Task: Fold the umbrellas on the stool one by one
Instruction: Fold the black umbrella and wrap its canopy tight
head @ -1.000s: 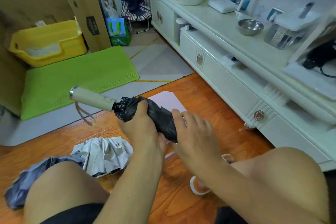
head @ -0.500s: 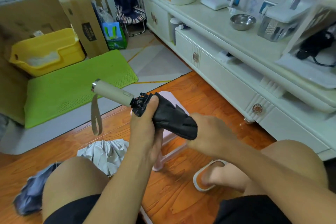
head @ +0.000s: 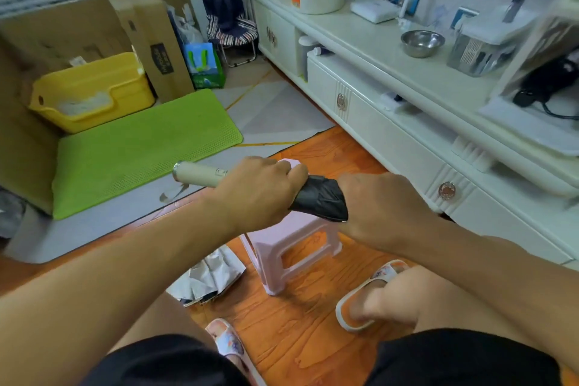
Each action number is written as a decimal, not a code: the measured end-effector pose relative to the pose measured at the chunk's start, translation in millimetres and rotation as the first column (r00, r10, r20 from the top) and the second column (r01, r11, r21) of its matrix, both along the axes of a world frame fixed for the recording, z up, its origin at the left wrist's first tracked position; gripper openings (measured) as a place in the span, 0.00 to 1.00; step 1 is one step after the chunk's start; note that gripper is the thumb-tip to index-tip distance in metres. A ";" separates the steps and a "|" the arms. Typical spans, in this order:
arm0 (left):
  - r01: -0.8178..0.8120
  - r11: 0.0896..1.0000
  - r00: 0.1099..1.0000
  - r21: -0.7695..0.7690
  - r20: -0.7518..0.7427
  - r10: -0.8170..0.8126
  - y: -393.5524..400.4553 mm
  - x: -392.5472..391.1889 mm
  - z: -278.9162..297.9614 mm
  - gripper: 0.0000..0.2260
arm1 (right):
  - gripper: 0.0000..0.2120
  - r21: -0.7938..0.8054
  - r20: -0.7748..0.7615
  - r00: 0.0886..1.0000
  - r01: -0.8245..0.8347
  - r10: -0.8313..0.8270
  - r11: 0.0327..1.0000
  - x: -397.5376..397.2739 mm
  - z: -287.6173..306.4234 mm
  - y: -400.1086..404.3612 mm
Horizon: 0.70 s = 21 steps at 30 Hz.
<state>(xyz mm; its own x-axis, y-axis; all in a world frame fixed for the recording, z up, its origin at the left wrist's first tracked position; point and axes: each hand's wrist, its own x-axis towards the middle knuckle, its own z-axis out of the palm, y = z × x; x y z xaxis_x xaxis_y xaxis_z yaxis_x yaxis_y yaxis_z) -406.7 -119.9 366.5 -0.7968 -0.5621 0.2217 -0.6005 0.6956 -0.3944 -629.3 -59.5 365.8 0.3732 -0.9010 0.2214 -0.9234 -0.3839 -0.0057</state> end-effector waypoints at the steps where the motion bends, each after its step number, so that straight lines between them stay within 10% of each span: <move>1: -0.050 0.992 0.998 0.112 0.040 0.046 2.0 -2.8 8.6 0.14 | 0.19 -0.086 -0.010 0.999 -0.035 0.034 0.996 -3.2 -3.3 -0.5; 7: -0.233 0.549 0.957 0.802 0.088 0.277 8.4 1.4 26.8 0.11 | 0.12 -0.245 -0.140 0.962 -0.263 0.234 0.933 -13.9 -14.1 -0.1; 12: -0.235 0.889 0.971 0.393 0.126 0.201 27.4 5.5 14.5 0.13 | 0.17 0.205 -0.002 0.988 -0.148 0.152 0.967 -13.1 -0.2 0.0; 16: -0.228 0.946 0.972 0.231 0.111 0.208 37.8 -0.1 12.4 0.12 | 0.17 0.457 0.132 0.990 -0.102 0.046 0.884 -14.6 4.4 -10.6; 19: -0.338 0.887 0.941 0.313 0.083 0.329 44.8 -6.1 13.7 0.12 | 0.18 0.214 -0.064 0.996 -0.041 0.056 0.976 -21.8 0.3 -13.5; 21: -0.430 0.807 0.897 0.405 0.095 0.431 42.2 -2.4 14.5 0.13 | 0.45 0.018 -0.155 0.987 -0.033 0.036 0.999 -21.2 -2.0 -2.6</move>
<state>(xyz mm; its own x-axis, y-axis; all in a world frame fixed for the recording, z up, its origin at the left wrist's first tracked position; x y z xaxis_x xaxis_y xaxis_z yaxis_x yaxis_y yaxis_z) -409.1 -77.7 381.0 -0.4513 -0.8866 -0.1017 -0.8768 0.4617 -0.1343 -650.5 -62.1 363.8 0.4330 -0.8898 0.1444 -0.8996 -0.4166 0.1307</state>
